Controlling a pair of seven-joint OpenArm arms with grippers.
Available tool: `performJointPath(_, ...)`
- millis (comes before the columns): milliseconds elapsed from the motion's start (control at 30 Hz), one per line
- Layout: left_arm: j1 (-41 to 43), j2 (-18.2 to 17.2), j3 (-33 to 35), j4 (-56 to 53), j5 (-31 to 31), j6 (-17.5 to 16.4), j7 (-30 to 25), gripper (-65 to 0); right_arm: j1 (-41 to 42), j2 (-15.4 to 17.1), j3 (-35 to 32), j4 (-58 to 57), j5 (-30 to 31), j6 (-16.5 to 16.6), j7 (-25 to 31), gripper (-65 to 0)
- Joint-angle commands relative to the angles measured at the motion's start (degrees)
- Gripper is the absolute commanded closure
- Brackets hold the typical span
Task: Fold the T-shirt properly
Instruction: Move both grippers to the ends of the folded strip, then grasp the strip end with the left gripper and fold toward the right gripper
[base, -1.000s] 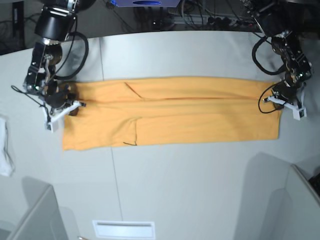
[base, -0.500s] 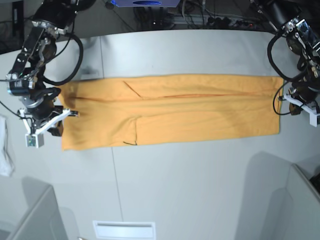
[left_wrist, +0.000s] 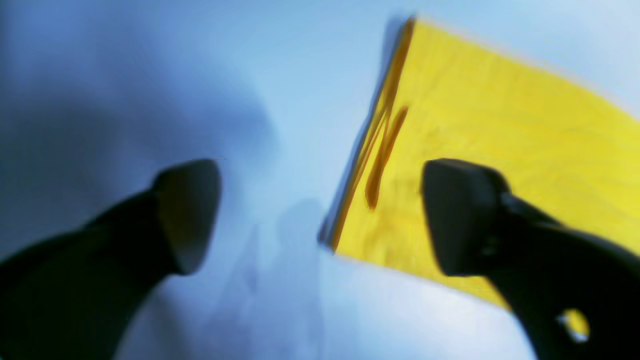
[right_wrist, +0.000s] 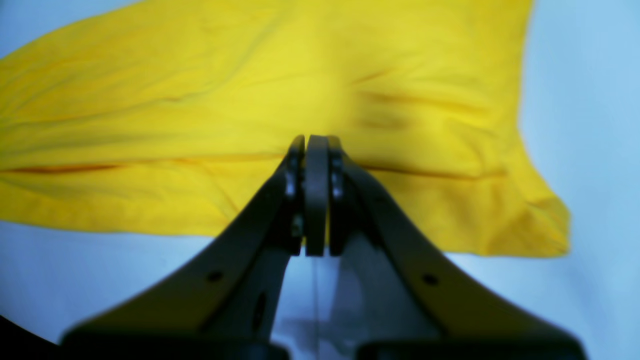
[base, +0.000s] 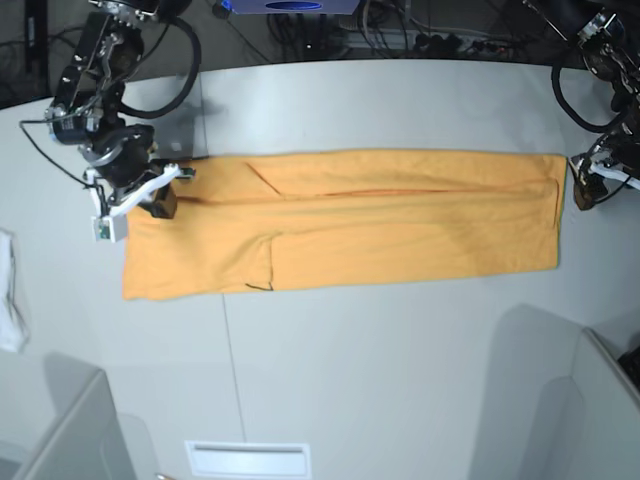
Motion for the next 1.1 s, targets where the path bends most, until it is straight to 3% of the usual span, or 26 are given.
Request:
performJointPath(0,-0.99,-1.00,0.02,-1.27,-0.22,-1.39,-1.05,-65.0,0.39,0.39,0.35,0.94,-0.03,-0.08,1.25,0.0)
performJointPath(133,-4.42,-1.79,2.31,-8.83,0.22,-4.81,-1.49,-63.5,0.22,0.92,0.35,0.94,-0.03,-0.08,1.87,0.0)
performJointPath(433,-7.85,-3.72,4.15,-18.33,0.31,-4.99,-1.66,-61.4,-2.16,0.39,0.35,0.94,-0.03,-0.08,2.48,0.0)
performJointPath(600,-10.93,-4.69,12.42,-22.46,0.31,-4.55,-1.75,-61.4,-1.19,0.48,0.35,1.12,-0.03,-0.08,2.22,0.0)
performJointPath(767,-10.40,-4.60,13.65,-26.59,0.31,-4.81,-6.41,-60.7,-1.72,0.39,0.35,1.03,-0.03,-0.08,2.13,0.0)
performJointPath(967,-9.34,-4.60,19.27,-26.85,0.22,-4.64,-6.85,-47.7,-1.10,0.39,0.35,0.94,-0.03,-0.08,2.48,0.0)
performJointPath(1067,-9.70,-4.60,18.92,-27.29,0.22,-4.64,-6.85,-39.7,-0.93,0.39,0.35,0.94,-0.03,-0.08,2.48,0.0)
